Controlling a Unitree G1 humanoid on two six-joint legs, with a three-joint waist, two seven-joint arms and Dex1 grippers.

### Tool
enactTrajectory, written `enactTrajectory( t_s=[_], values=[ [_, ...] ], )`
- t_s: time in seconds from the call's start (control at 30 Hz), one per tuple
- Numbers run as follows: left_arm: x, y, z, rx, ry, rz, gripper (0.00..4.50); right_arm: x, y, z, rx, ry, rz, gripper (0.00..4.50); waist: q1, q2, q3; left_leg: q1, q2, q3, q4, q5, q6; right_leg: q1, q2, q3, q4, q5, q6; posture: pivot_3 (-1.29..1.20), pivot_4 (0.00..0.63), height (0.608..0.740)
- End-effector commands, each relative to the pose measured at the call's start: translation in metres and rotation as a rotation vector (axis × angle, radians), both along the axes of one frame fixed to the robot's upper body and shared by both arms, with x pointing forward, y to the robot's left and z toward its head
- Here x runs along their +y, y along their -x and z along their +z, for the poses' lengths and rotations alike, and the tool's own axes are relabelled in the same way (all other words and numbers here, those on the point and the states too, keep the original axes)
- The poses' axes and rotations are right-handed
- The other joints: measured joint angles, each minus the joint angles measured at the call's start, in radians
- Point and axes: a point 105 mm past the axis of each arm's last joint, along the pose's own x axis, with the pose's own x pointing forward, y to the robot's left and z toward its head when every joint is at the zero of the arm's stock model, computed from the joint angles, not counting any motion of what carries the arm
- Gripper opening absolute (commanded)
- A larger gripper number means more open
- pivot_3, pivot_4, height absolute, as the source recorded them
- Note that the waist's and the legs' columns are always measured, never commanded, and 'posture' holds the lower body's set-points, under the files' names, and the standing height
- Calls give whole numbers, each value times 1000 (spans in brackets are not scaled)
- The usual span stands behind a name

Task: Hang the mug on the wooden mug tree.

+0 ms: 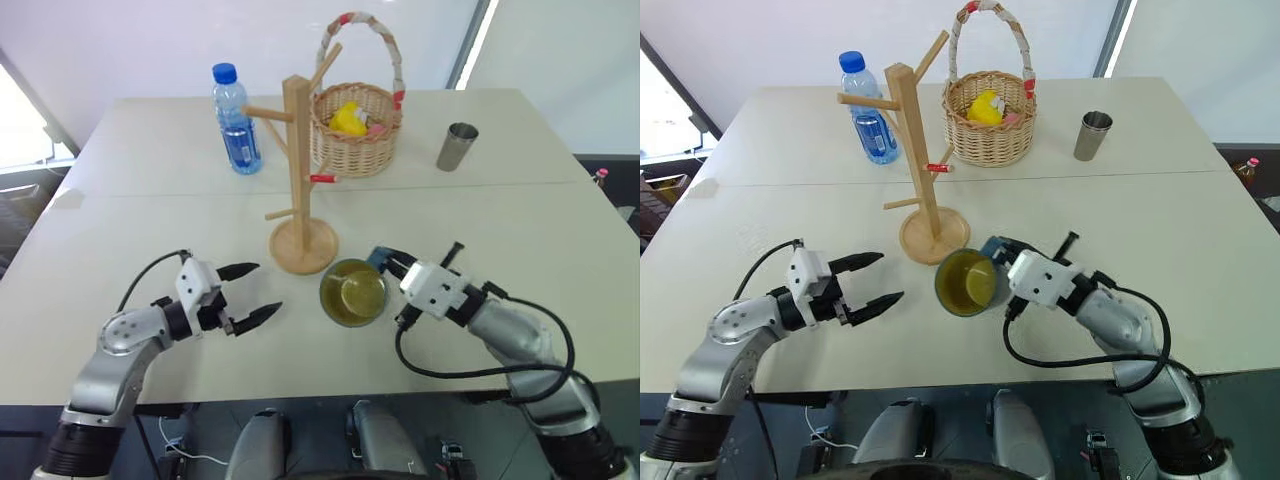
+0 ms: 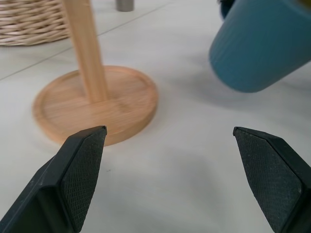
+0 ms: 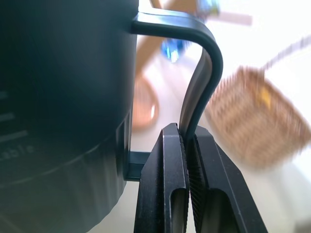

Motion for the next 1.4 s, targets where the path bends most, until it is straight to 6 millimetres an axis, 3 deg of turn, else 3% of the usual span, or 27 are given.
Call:
enactTrajectory(
  t_s=[0.03,0.2,0.57,1.0,1.4],
  values=[
    [8,-2,25,-69,51,11,4500,11,0,33,-75,47,56,48,0,0,0,0,0,0,0,0,0,0,0,0,0,0,0,0,150,740],
    [10,6,47,-42,145,-13,4500,12,-15,64,-101,90,46,48,0,0,0,0,0,0,0,0,0,-1,-1,0,0,0,0,0,150,740],
    [8,11,69,-45,173,-18,4500,18,-32,88,-117,135,26,48,-1,0,0,-1,0,0,0,0,0,-1,-1,0,0,0,0,0,150,740],
    [5,11,75,-61,190,-8,4500,41,-54,98,-123,139,47,48,-2,0,0,-1,0,0,0,0,0,-2,-1,0,0,0,0,0,150,740],
    [-1,11,91,-98,233,-26,4500,57,-61,97,-113,164,78,48,-2,0,0,-2,0,0,-1,0,0,-3,-2,0,-1,0,0,0,150,740]
  ],
)
